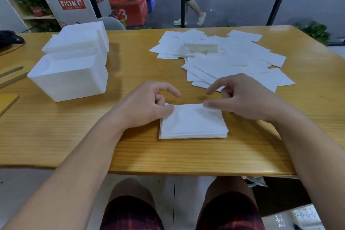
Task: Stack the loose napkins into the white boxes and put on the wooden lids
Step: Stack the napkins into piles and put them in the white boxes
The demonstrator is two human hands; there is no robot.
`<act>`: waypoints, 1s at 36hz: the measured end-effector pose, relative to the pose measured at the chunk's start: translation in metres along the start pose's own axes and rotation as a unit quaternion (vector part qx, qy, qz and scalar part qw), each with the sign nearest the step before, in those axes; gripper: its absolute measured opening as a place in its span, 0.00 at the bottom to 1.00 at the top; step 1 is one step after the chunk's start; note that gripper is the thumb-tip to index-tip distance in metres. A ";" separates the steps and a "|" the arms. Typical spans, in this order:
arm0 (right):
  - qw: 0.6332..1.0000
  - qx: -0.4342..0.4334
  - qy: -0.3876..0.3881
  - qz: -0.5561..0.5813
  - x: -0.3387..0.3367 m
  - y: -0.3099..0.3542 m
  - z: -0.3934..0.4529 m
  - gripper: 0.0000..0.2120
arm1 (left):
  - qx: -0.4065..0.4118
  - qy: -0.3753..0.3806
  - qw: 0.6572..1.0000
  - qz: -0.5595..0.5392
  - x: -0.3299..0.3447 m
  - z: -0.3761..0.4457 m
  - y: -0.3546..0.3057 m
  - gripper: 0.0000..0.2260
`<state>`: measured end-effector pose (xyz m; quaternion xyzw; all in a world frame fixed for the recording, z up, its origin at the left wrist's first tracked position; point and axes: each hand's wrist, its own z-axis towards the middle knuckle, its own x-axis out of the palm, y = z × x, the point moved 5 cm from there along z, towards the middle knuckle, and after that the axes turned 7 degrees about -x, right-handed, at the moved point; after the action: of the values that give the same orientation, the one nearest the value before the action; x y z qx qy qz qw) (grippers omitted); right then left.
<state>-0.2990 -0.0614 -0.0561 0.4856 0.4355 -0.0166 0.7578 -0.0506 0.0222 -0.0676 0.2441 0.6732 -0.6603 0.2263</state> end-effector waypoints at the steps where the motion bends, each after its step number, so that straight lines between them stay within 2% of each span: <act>1: 0.999 -0.005 -0.042 -0.005 -0.004 -0.003 0.002 0.11 | 0.007 -0.011 1.000 0.007 -0.001 0.000 -0.001 0.10; 4: 0.989 -0.025 -0.126 -0.078 -0.010 -0.010 0.008 0.06 | 0.037 -0.072 0.996 0.027 -0.005 0.001 -0.005 0.05; 6: 0.981 -0.041 -0.127 -0.143 -0.005 -0.012 0.011 0.02 | 0.050 -0.126 0.990 0.034 -0.008 0.003 -0.006 0.06; 9: 0.976 -0.060 -0.111 -0.180 0.007 -0.018 0.019 0.05 | 0.053 -0.162 0.984 0.049 -0.006 0.006 -0.004 0.08; 16: 0.970 -0.040 -0.123 -0.208 0.017 -0.021 0.039 0.05 | 0.027 -0.143 0.987 0.067 0.005 0.017 0.007 0.09; 26: 0.970 -0.027 -0.120 -0.209 0.018 -0.023 0.041 0.06 | 0.029 -0.129 0.989 0.073 0.008 0.019 0.011 0.09; 33: 0.965 -0.027 -0.093 -0.245 0.024 -0.023 0.041 0.07 | 0.027 -0.135 0.987 0.080 0.008 0.018 0.011 0.08; 36: 0.972 -0.045 -0.072 -0.217 0.024 -0.021 0.038 0.07 | 0.031 -0.148 0.986 0.066 0.007 0.018 0.012 0.08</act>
<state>-0.2691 -0.0919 -0.0819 0.3424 0.4754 -0.1962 0.7863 -0.0488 0.0049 -0.0812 0.1941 0.5942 -0.6931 0.3591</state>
